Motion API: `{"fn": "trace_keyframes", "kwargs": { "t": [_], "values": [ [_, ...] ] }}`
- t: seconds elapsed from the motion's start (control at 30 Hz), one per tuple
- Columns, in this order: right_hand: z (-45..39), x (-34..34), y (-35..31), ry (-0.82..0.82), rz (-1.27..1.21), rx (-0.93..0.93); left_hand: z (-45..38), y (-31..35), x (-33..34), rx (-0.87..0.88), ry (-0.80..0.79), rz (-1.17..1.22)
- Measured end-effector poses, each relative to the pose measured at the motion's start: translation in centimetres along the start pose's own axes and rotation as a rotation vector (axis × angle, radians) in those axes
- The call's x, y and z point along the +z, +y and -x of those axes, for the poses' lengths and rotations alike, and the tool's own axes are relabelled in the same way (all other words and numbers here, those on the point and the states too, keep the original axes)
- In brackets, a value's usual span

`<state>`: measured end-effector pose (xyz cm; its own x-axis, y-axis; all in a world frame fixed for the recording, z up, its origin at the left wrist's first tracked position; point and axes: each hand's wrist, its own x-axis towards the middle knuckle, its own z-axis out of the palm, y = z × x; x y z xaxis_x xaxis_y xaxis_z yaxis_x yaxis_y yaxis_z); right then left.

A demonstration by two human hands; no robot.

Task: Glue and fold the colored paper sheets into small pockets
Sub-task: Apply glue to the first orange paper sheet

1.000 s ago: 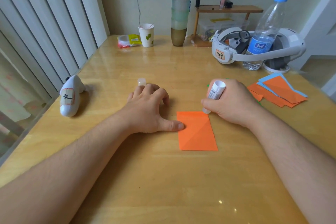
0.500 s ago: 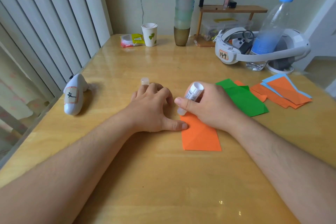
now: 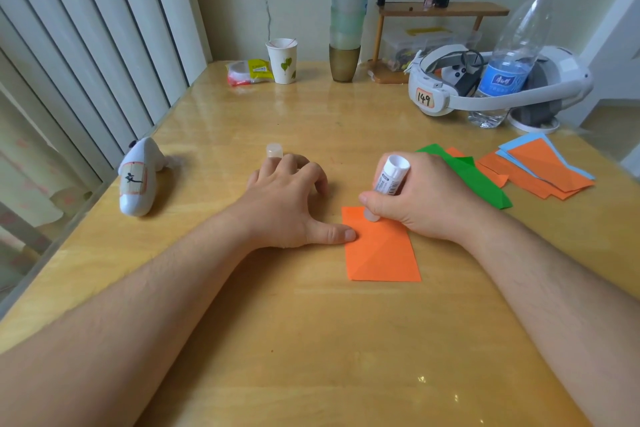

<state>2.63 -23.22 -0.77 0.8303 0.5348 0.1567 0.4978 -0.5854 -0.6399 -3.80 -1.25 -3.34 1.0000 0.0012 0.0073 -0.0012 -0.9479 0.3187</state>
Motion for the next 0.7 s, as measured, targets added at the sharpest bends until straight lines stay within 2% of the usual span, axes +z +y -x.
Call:
{"fn": "trace_keyframes", "kwargs": {
  "t": [0.47, 0.7],
  "values": [
    [0.6, -1.9, 1.1, -0.018, 0.038, 0.037, 0.0, -0.1, 0.0, 0.004, 0.000, -0.001],
    [0.2, -1.3, 1.5, 0.221, -0.222, 0.069, 0.0, 0.0, -0.1, 0.003, -0.007, 0.001]
  ]
}}
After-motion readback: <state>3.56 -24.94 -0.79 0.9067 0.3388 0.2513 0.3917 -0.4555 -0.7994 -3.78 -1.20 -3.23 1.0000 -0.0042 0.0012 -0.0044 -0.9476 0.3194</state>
